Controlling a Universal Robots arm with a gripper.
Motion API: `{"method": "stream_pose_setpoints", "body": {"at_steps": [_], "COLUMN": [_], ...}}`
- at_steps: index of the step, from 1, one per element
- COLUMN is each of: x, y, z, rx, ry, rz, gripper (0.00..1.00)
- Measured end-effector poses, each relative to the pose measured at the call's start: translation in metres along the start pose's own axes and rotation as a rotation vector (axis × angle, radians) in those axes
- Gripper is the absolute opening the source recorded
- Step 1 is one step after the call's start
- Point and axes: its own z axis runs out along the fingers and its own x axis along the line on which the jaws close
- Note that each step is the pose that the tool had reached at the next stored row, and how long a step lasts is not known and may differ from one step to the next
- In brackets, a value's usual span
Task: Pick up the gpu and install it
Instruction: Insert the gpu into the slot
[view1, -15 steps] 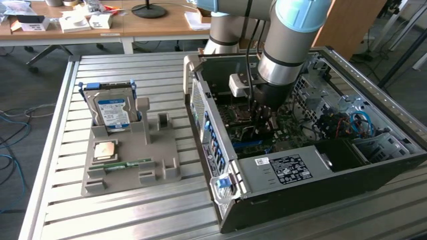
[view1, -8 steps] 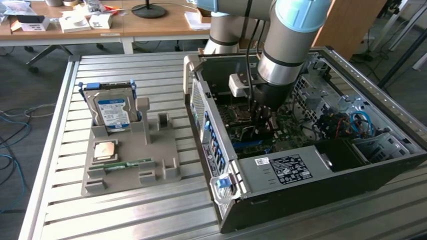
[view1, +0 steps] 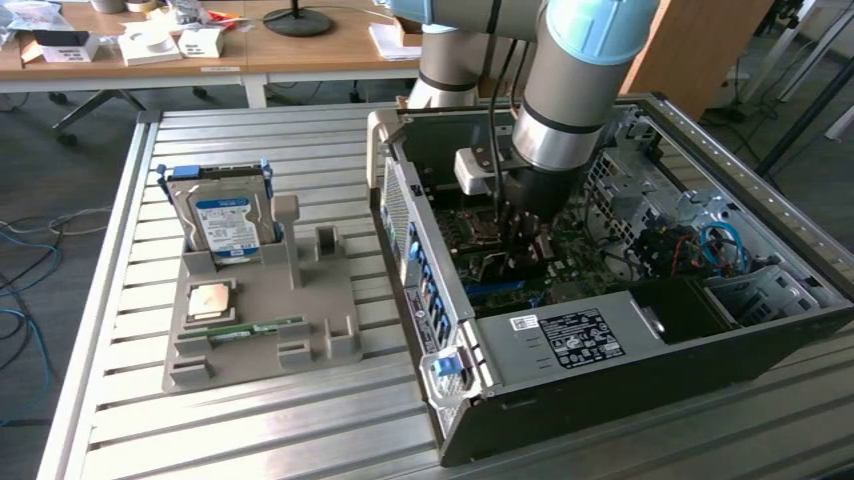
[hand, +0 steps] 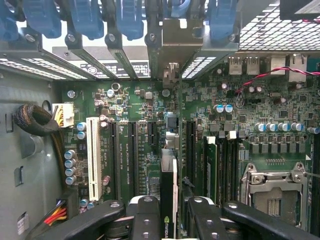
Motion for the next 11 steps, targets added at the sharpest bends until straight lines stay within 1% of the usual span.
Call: {"method": "stream_pose_setpoints", "body": {"at_steps": [11], "x": [-0.0004], "y": [0.0004], "z": [0.0009], "rx": [0.0002], "ry": [0.0], "rz": [0.0], "gripper": [0.26]}}
